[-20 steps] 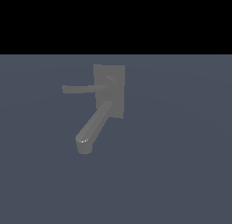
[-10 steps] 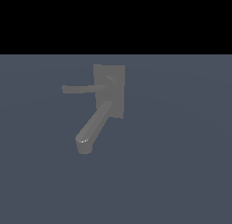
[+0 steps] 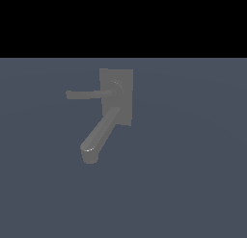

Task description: Turn on the faucet by rotating a designated handle.

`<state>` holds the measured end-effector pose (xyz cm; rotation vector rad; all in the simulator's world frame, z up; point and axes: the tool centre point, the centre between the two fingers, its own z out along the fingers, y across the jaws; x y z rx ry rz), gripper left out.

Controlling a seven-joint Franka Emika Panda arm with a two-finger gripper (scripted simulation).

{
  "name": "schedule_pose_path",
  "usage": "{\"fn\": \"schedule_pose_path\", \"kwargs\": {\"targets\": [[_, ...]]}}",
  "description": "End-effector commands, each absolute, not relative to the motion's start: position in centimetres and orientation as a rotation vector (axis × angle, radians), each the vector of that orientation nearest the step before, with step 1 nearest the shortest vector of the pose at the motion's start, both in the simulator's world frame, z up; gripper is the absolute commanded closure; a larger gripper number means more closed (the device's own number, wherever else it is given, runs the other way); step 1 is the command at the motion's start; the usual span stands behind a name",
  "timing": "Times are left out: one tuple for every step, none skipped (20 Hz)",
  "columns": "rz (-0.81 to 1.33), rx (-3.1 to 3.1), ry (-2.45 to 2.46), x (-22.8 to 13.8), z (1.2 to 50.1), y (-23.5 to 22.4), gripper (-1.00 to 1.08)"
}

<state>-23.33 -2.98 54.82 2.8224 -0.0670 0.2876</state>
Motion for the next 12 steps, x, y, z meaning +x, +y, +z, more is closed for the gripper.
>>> {"fn": "schedule_pose_path", "kwargs": {"targets": [[0.334,2.726,-0.07,-23.0,56.1,-3.0,1.08],[0.353,2.682,-0.071,-22.9,56.7,-2.9,1.08],[0.372,2.635,-0.07,-22.7,57.3,-2.8,1.08],[0.391,2.588,-0.069,-22.5,57.9,-2.7,1.08],[0.408,2.541,-0.068,-22.4,58.5,-2.5,1.08],[0.425,2.494,-0.065,-22.2,59.2,-2.3,1.08],[0.44,2.447,-0.062,-22.0,59.8,-2.1,1.08],[0.455,2.399,-0.057,-21.8,60.4,-1.8,1.08],[0.468,2.352,-0.053,-21.6,61.0,-1.5,1.08],[0.48,2.305,-0.047,-21.5,61.6,-1.1,1.08],[0.492,2.258,-0.04,-21.2,62.2,-0.8,1.08],[0.502,2.211,-0.033,-21.0,62.7,-0.3,1.08]]}}
